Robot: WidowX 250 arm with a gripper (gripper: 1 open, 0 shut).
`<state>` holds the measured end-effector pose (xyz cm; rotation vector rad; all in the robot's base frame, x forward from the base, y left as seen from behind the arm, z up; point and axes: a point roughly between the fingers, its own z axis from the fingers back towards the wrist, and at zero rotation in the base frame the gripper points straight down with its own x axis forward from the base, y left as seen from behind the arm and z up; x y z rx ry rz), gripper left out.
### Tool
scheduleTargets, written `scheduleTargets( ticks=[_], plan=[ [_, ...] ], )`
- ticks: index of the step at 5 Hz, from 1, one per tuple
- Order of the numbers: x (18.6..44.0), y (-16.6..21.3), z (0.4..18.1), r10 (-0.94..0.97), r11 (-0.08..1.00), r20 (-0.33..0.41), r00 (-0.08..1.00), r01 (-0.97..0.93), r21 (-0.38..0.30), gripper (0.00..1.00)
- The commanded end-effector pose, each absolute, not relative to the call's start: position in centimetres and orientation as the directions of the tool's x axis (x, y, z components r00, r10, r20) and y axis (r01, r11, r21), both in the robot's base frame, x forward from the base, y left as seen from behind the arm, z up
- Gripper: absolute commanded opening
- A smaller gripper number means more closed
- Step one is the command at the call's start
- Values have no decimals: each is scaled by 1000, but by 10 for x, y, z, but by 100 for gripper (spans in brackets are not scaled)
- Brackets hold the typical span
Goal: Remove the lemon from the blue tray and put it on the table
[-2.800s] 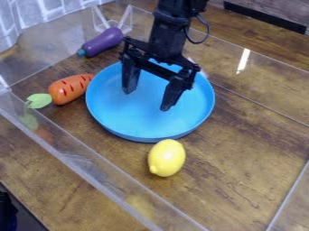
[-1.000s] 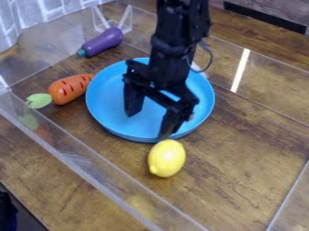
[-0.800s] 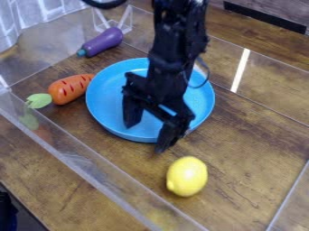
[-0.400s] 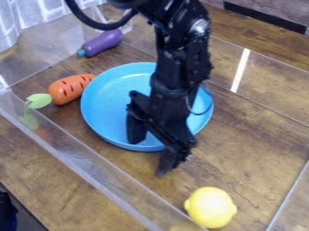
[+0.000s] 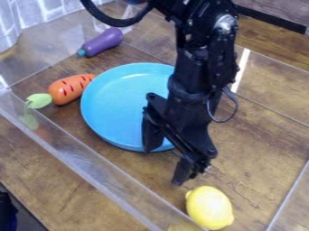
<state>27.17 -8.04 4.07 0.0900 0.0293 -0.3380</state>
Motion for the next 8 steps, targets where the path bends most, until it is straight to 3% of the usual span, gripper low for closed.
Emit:
scheduleTargets(
  ticks=[1,2,5,8],
  plan=[
    [287,-86,60,-377,925,45,925,373,79,100],
    [294,-83,58,-407,912,45,912,403,73,100],
    [294,-80,28,-387,921,32,921,385,53,100],
    [300,-82,27,-372,928,16,928,371,42,100]
  ],
)
